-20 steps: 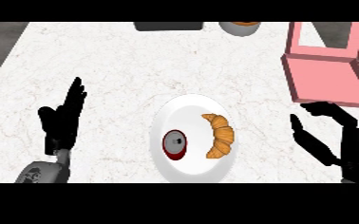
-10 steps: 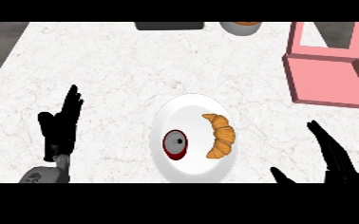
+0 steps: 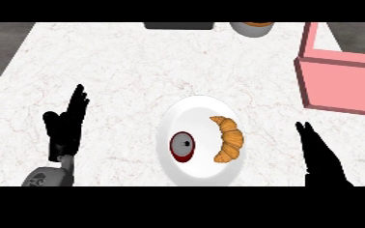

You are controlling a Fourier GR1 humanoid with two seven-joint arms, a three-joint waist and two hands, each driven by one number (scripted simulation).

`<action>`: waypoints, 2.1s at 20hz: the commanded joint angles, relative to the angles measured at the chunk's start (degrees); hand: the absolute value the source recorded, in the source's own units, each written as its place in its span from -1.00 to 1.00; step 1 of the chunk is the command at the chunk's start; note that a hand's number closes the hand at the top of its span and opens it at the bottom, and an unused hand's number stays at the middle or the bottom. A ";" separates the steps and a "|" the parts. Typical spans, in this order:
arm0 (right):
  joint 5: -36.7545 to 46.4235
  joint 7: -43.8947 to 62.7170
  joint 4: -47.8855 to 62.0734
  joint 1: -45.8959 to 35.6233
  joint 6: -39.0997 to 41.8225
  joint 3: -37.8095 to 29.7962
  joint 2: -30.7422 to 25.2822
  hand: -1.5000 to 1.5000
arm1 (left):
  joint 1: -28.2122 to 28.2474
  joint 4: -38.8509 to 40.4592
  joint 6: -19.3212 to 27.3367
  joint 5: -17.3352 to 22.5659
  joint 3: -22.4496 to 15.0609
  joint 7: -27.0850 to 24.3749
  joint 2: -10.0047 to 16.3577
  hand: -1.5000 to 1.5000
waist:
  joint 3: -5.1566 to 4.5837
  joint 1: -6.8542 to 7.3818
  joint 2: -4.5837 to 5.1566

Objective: Pick the croissant from the plate and place it in the cardboard box

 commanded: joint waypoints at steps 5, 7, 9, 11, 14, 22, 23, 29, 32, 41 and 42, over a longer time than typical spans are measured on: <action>2.32 16.34 6.92 -14.72 20.24 4.44 11.81 -1.00 | 0.26 0.98 -1.49 -0.41 0.56 -1.58 0.10 0.00 | 0.12 0.56 0.11; 1.70 19.68 9.74 -14.97 18.22 5.26 11.91 -1.00 | -0.73 1.22 -2.03 0.42 1.40 -0.64 0.31 0.00 | 0.14 0.36 0.09; -0.47 19.48 14.26 -15.04 17.02 3.69 11.96 -1.00 | 1.18 1.78 -2.02 -0.31 0.84 -3.21 -0.33 0.00 | 0.14 0.64 0.18; -3.09 24.14 14.43 -18.84 18.37 4.42 12.00 -1.00 | -3.06 2.42 -0.63 -1.03 0.83 0.22 -0.64 0.00 | 0.15 0.32 0.17; -3.58 22.98 19.06 -18.39 14.51 4.52 12.02 -1.00 | -1.80 2.63 0.83 -2.24 -0.20 -0.37 -2.68 0.00 | 0.21 -0.02 0.05; -7.54 29.86 25.99 -26.83 11.61 5.39 12.04 -1.00 | -2.79 4.47 -2.58 -0.68 2.90 -1.03 -0.04 0.00 | 0.16 0.26 0.06; -7.41 29.06 24.40 -26.39 14.24 3.64 12.04 -1.00 | -1.48 4.25 -2.51 -0.67 2.47 -2.15 -1.07 0.00 | 0.16 -0.01 -0.04; -8.79 29.37 32.63 -28.25 7.88 4.04 12.03 -1.00 | -1.47 0.41 -1.73 -1.17 2.25 1.54 -0.53 0.00 | 0.24 0.57 -0.11; -10.34 30.20 32.58 -31.22 10.00 1.73 12.03 -1.00 | 0.32 1.05 -1.88 -1.39 2.21 -1.21 -1.46 0.00 | 0.20 0.47 -0.09; -10.27 30.23 36.07 -29.71 8.14 2.03 12.03 -1.00 | -2.03 3.11 -1.52 -2.36 3.08 -0.06 -1.27 0.00 | 0.18 -0.44 -0.10; -11.67 30.24 37.96 -32.99 8.31 0.28 12.03 -1.00 | -0.04 -0.10 -1.04 -3.22 0.90 0.95 -2.35 0.00 | 0.21 0.24 -0.14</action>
